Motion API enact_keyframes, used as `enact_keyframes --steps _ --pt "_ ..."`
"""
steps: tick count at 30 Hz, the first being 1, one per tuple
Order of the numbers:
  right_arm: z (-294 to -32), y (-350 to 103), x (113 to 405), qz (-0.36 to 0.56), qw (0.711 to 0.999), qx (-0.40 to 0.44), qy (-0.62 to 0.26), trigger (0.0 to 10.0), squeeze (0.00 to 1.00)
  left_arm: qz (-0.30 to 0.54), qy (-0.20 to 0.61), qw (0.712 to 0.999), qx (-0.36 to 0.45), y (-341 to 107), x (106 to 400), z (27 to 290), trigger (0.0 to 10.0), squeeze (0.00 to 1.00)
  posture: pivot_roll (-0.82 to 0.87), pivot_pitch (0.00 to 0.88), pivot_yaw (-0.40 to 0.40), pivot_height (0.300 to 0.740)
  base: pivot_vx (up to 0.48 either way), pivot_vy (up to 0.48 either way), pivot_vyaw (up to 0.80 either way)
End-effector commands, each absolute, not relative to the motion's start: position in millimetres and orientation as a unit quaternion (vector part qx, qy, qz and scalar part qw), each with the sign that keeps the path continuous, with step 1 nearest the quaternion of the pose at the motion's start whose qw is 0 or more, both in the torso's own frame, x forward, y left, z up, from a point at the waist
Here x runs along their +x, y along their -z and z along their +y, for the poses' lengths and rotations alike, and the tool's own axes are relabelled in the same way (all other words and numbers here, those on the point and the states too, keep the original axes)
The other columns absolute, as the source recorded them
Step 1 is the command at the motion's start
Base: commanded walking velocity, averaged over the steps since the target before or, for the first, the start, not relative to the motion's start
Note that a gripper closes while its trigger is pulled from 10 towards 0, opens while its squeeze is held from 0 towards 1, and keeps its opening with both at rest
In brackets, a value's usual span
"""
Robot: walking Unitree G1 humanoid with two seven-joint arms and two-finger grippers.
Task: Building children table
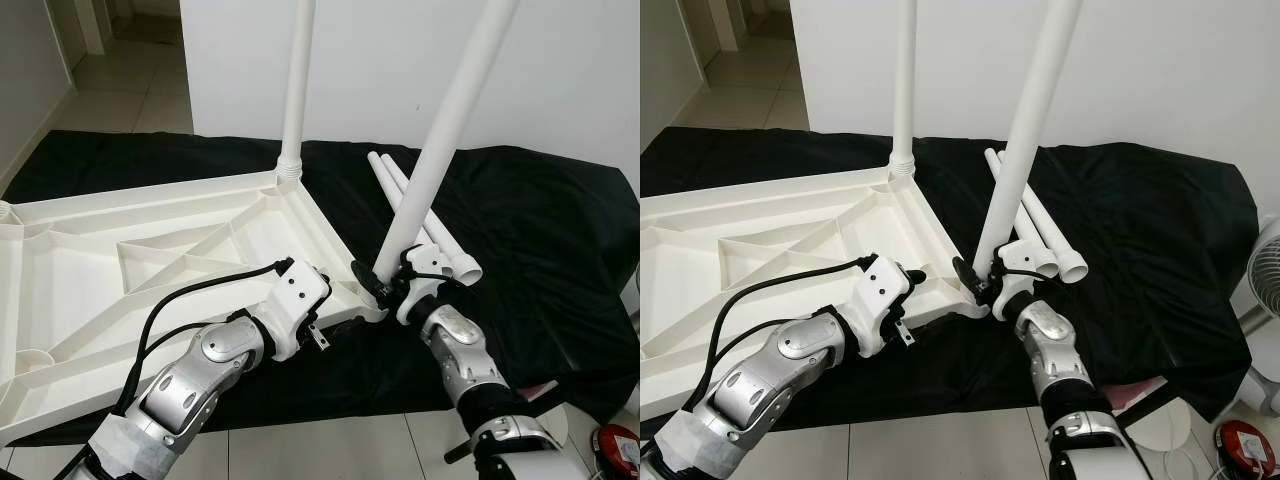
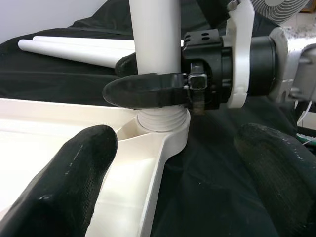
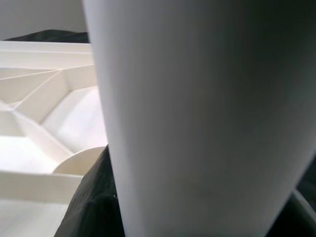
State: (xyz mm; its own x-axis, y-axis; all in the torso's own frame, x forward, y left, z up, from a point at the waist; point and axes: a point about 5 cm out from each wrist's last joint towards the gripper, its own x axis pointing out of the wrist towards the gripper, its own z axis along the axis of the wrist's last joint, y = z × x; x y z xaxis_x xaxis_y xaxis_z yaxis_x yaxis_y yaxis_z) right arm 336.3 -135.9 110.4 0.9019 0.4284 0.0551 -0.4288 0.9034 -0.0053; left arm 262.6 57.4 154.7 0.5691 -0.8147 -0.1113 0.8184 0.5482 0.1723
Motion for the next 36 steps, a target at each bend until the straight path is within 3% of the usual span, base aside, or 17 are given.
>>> enact_keyframes --steps 1,16,30,31,36 --pt "-139.9 -90.5 329.3 0.029 0.983 -0.007 -0.179 10.0 0.00 0.014 0.518 0.849 0.102 -153.4 255.3 50.5 10.0 0.00 0.02 0.000 -0.110 0.740 0.000 0.000 0.00" --pt "-131.2 -82.4 309.0 0.068 0.997 0.003 0.034 10.0 0.00 0.010 0.523 0.846 0.105 -152.7 255.7 47.3 10.0 0.00 0.02 0.000 -0.123 0.740 0.000 0.000 0.00" --pt "-128.7 -92.1 302.7 0.058 0.997 0.017 0.042 10.0 0.00 0.007 0.521 0.847 0.107 -152.6 256.3 47.3 10.0 0.00 0.01 0.000 -0.119 0.740 0.000 0.000 0.00" --pt "-128.5 -93.9 302.8 0.053 0.998 0.019 0.041 10.0 1.00 0.005 0.520 0.847 0.108 -152.9 256.8 47.4 10.0 0.00 0.01 0.000 -0.118 0.740 0.000 0.000 0.00" --pt "-128.5 -96.3 302.9 0.049 0.998 0.025 0.037 10.0 1.00 0.004 0.519 0.848 0.109 -153.1 257.4 47.5 10.0 0.00 0.01 0.000 -0.117 0.740 0.000 0.000 0.00"
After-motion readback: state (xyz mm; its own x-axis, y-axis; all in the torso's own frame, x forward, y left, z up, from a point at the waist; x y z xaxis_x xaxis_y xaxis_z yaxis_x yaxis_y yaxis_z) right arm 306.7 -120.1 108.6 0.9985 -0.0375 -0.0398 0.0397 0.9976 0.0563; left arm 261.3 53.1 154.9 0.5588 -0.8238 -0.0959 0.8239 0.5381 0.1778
